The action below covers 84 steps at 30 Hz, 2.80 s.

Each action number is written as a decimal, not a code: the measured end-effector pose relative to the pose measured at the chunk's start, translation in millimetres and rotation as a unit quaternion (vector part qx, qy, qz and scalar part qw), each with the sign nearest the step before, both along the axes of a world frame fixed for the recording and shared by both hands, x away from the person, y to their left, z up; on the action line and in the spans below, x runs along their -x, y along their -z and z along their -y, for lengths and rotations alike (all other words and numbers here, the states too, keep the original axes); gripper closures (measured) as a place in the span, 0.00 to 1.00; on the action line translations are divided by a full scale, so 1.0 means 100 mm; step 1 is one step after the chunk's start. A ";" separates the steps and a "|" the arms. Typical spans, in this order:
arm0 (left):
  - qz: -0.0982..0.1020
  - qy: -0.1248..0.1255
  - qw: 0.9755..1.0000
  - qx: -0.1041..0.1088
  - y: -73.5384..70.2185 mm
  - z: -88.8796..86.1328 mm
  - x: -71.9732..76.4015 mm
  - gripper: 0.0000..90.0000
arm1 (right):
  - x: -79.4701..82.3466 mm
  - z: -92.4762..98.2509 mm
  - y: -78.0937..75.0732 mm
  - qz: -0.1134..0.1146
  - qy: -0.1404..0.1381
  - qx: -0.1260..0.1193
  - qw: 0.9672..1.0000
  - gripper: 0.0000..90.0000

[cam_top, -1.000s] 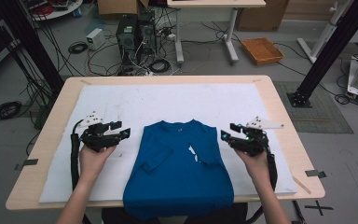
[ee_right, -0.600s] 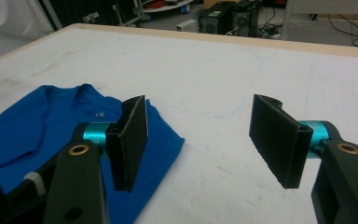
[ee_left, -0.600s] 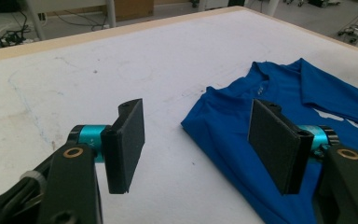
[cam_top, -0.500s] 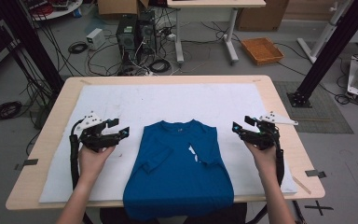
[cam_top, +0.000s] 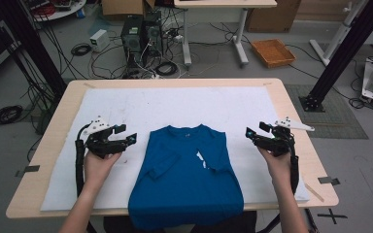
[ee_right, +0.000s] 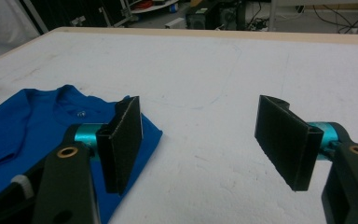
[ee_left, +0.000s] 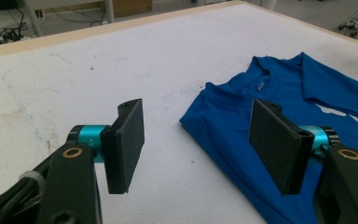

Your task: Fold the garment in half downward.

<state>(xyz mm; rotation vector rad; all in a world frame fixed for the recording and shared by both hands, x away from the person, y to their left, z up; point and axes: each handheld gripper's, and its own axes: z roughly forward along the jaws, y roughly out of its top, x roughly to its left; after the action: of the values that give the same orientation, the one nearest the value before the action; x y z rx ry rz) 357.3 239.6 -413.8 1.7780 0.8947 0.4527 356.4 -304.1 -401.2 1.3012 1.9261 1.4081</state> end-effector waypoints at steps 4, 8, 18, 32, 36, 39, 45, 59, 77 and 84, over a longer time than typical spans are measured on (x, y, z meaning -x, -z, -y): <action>-0.010 -0.002 1.000 -0.005 0.02 0.04 -0.02 0.40 | -0.04 -0.01 0.03 -0.006 0.002 -0.009 1.000 0.36; -0.028 -0.003 1.000 0.002 0.02 0.11 -0.11 0.41 | -0.12 -0.09 0.07 -0.016 -0.004 -0.007 1.000 0.37; -0.083 0.007 0.997 0.000 0.07 0.41 -0.41 0.51 | -0.39 -0.41 0.18 -0.048 -0.025 0.008 0.999 0.47; -0.163 0.000 0.987 0.006 0.31 0.61 -0.67 0.63 | -0.65 -0.66 0.48 -0.112 -0.029 0.023 0.993 0.68; -0.160 -0.003 0.987 -0.007 0.31 0.64 -0.67 0.67 | -0.65 -0.72 0.50 -0.116 -0.034 0.051 0.991 0.77; -0.161 -0.012 0.987 -0.027 0.32 0.64 -0.67 0.81 | -0.64 -0.74 0.49 -0.116 -0.033 0.074 0.990 0.94; -0.146 -0.018 0.989 -0.016 0.27 0.62 -0.69 0.76 | -0.64 -0.73 0.44 -0.098 -0.034 0.067 0.992 0.85; -0.154 0.026 0.985 -0.076 0.31 0.94 -0.92 0.70 | -0.85 -1.21 0.43 -0.106 -0.077 0.132 0.983 0.71; -0.127 0.011 0.987 -0.095 0.27 0.93 -0.91 0.89 | -0.87 -1.17 0.41 -0.101 -0.089 0.117 0.984 0.97; -0.129 0.009 0.984 -0.122 0.30 0.97 -0.91 0.74 | -0.90 -1.14 0.43 -0.104 -0.081 0.103 0.986 0.83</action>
<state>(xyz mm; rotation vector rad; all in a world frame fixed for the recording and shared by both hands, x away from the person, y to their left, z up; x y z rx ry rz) 448.6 142.9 -443.5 2.1018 1.0357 0.3353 446.5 -189.7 -443.8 1.2590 2.2942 1.1426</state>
